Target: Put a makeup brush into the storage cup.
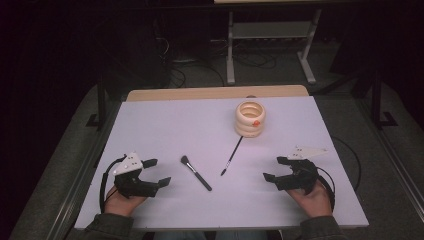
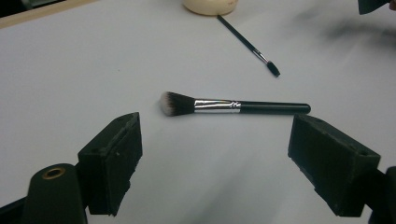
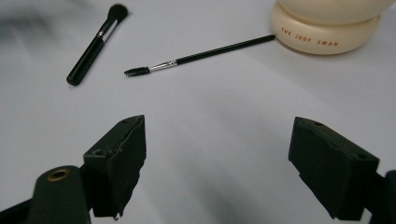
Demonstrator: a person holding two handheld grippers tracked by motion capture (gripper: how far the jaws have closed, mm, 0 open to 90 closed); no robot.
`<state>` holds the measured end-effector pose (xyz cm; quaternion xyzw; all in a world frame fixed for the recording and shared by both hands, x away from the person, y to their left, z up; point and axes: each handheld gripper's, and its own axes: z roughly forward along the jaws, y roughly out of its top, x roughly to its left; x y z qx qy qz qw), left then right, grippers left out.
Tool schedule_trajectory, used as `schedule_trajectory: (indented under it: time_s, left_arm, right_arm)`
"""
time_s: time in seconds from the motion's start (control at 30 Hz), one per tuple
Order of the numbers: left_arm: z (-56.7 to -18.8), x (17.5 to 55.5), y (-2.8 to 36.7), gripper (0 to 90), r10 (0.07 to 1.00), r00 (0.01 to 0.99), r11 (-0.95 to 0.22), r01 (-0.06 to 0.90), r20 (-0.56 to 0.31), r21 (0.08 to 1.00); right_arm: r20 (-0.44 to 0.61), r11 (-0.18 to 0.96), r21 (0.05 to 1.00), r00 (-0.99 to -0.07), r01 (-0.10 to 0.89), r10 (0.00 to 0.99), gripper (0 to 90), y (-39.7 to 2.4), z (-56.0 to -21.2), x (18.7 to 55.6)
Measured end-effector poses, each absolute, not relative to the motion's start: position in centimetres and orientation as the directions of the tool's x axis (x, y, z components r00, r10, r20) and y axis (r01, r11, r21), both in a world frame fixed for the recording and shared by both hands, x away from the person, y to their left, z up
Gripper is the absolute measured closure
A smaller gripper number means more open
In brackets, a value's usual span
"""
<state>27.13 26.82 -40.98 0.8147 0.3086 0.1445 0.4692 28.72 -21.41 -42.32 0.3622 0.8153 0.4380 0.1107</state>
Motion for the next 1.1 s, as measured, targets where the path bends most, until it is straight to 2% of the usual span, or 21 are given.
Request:
schedule_trajectory:
  time_s: [0.47,1.1]
  left_arm:
    - [-41.1,26.8,26.9,17.5,0.633,0.772,-0.37,0.365,-0.055,0.855]
    - [-41.0,26.6,26.8,17.5,0.623,0.781,-0.39,0.352,-0.038,0.851]
  right_arm:
    - [0.176,0.314,0.804,-0.706,0.505,0.686,18.0,-21.7,-42.1,28.8]
    - [0.166,0.353,0.787,-0.725,0.506,0.669,17.2,-19.6,-39.9,28.7]
